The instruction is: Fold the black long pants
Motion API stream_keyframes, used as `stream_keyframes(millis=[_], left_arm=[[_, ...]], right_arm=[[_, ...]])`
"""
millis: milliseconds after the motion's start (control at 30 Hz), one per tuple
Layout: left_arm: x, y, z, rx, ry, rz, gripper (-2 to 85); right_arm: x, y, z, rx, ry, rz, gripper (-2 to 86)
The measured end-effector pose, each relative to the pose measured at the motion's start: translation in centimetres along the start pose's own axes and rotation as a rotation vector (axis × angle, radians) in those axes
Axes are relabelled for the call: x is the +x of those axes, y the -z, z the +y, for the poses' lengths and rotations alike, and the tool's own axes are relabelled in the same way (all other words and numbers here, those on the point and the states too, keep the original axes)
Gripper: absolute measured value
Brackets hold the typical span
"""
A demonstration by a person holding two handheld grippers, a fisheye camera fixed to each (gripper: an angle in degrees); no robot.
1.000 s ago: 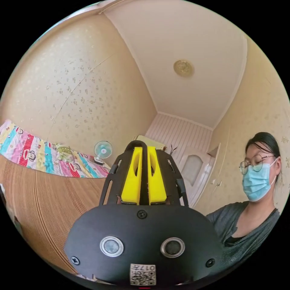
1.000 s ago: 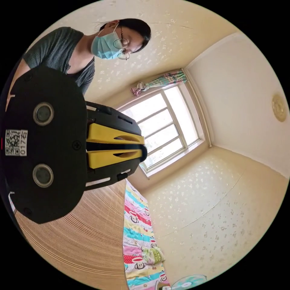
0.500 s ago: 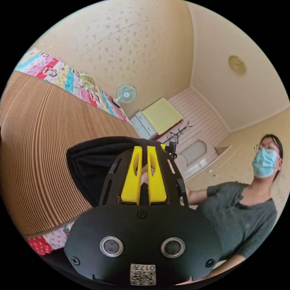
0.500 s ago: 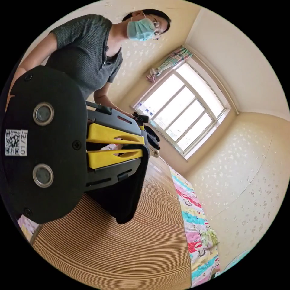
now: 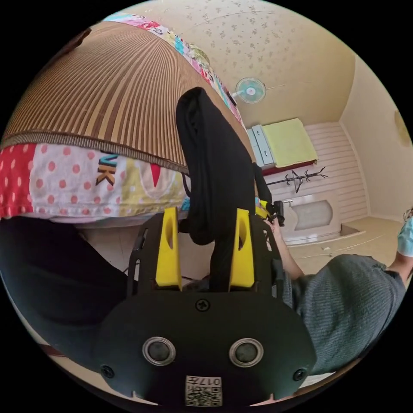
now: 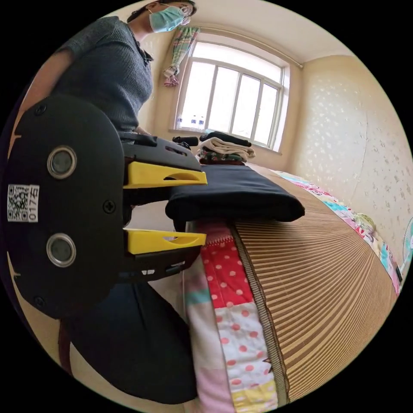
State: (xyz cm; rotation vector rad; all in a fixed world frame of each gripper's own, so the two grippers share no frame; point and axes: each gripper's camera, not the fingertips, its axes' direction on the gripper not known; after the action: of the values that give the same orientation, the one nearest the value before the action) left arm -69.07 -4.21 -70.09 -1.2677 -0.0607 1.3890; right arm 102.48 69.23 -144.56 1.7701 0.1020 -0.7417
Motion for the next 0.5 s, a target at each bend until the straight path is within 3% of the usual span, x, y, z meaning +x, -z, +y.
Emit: stream_keyframes(millis=[100, 200, 267, 333, 500], left_arm=[[-0.7, -2.2, -3.2, -0.081, 0.018, 0.012, 20.6], [-0.5, -2.6, -5.0, -0.121, -0.014, -0.092, 18.4], [-1.0, -2.3, -5.7, -0.144, -0.005, -0.049, 16.4], [-2.0, -3.5, -6.6, -0.24, 0.017, 0.128, 14.4], [-2.4, -4.2, -7.8, -0.217, 0.007, 0.051, 16.1]], right_arm=[[0.2, -3.2, -3.9, -0.163, 0.023, -0.063, 17.7], [-0.3, -6.8, -6.2, -0.298, 0.055, -0.067, 17.8], [-0.5, -7.7, -7.2, -0.31, 0.055, -0.024, 16.7], [-0.5, -7.3, -7.6, -0.332, 0.054, -0.019, 14.8], [0.0, -6.3, -7.4, -0.328, 0.054, -0.117, 13.2]])
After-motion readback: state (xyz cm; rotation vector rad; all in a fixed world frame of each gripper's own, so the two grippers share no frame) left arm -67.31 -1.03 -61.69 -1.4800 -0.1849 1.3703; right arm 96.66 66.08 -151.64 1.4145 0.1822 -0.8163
